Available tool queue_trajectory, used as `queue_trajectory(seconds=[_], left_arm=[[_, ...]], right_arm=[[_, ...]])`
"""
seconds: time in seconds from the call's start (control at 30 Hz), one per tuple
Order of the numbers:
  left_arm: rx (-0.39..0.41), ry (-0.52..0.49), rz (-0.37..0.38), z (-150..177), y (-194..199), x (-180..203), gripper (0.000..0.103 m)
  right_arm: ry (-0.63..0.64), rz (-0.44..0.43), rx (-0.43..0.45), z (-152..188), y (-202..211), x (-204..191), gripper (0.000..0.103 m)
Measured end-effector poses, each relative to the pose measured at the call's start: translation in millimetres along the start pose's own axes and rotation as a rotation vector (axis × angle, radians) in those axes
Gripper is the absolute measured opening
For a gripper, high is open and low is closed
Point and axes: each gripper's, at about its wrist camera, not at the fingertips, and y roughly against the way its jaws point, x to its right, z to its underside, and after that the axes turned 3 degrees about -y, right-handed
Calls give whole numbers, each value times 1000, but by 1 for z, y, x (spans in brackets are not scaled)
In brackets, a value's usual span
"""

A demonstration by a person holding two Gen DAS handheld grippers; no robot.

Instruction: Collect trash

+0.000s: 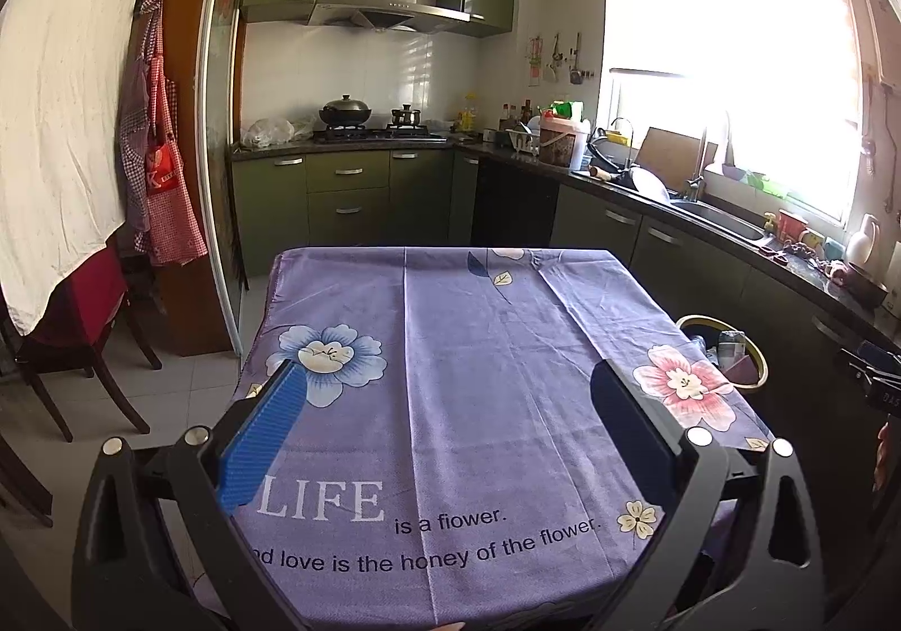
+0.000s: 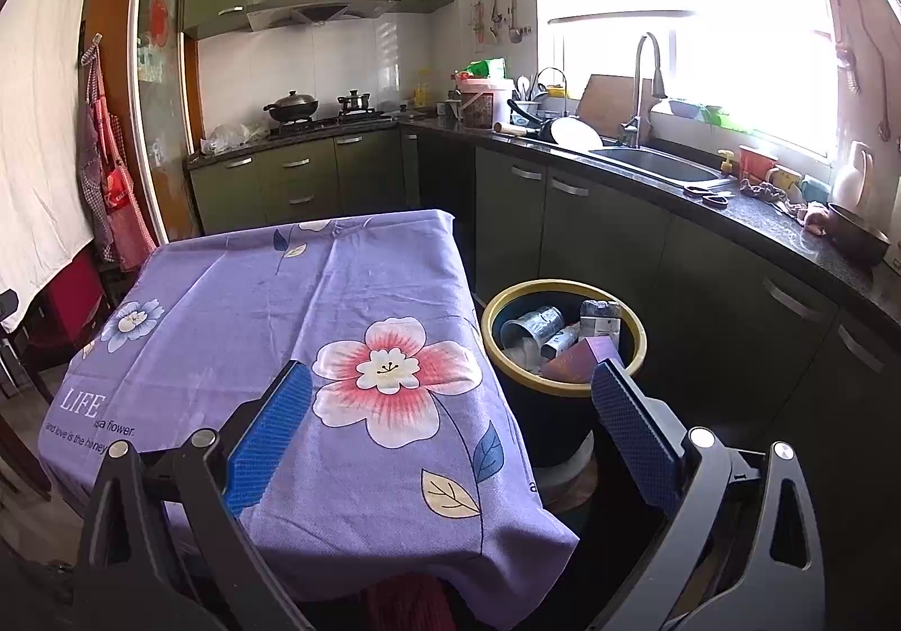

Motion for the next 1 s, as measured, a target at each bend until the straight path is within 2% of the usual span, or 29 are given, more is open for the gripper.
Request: queue_trajectory(seconds=[1.0], left_arm=[[-3, -45, 7, 0, 0, 11, 96]], right_arm=[[-14, -12, -12, 4, -7, 1, 98]])
